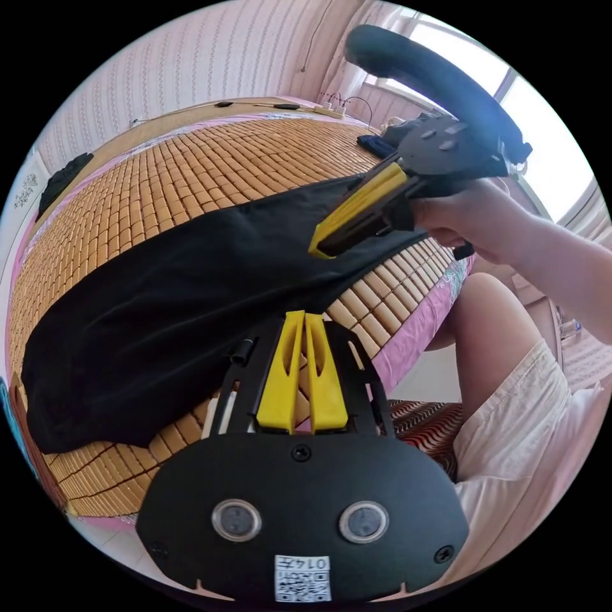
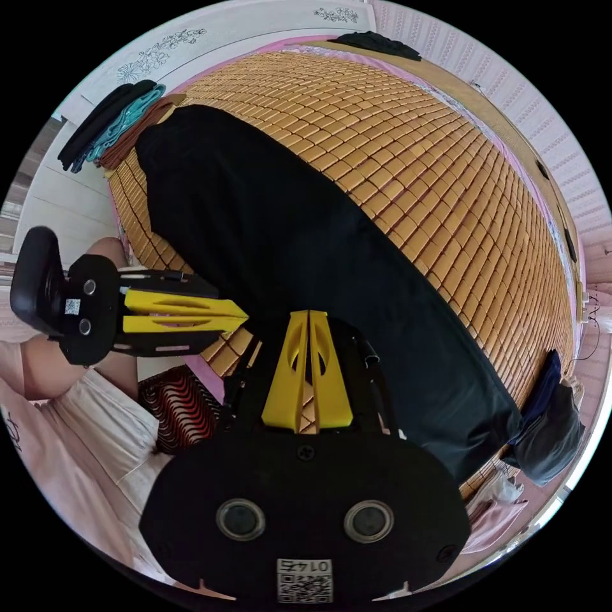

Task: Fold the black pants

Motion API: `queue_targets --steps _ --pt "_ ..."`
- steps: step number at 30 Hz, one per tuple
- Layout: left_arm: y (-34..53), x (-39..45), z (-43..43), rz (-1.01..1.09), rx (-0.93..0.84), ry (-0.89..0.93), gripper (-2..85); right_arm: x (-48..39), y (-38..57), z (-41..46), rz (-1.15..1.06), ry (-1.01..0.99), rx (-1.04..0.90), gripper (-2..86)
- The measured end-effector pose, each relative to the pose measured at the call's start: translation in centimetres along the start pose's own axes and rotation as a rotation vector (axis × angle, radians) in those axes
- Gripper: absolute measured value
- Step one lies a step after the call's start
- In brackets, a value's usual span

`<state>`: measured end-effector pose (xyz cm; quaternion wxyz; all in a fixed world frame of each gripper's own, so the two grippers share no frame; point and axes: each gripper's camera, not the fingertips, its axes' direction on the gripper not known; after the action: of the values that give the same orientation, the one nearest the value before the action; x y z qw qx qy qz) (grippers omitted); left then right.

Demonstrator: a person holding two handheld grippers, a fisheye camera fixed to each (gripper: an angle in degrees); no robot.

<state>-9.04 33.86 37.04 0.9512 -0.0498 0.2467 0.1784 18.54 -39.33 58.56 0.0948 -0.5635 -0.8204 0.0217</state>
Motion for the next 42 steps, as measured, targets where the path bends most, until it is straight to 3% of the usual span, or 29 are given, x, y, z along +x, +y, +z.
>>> queue_targets --steps 5,9,12,20,26,34,42 --pt "-0.2 0.4 0.5 -0.001 0.025 0.018 -1.0 -0.1 -8.3 1.7 -0.007 0.1 -0.017 -0.4" --pt "-1.6 1.1 1.2 -0.014 0.142 0.037 -1.0 -0.5 -11.6 2.7 -0.052 0.101 -0.063 -0.5" --pt "-2.5 1.9 4.2 0.003 0.035 0.016 -1.0 -0.9 -14.3 2.7 -0.091 0.091 -0.125 -0.5" --pt "-2.4 3.3 5.6 0.014 0.043 0.011 -1.0 -0.7 -21.0 3.3 -0.117 0.08 -0.215 -0.5" --pt "-2.4 5.3 6.8 0.043 0.059 -0.051 -1.0 -0.8 -24.3 4.9 -0.155 0.096 -0.295 -0.5" --pt "-2.7 6.6 8.3 0.025 0.04 0.009 -1.0 -2.2 -26.3 7.1 -0.283 0.203 -0.417 -0.5" --pt "-3.2 8.6 9.8 0.016 0.026 0.015 -1.0 0.4 -25.7 8.3 -0.248 0.121 -0.496 -0.5"
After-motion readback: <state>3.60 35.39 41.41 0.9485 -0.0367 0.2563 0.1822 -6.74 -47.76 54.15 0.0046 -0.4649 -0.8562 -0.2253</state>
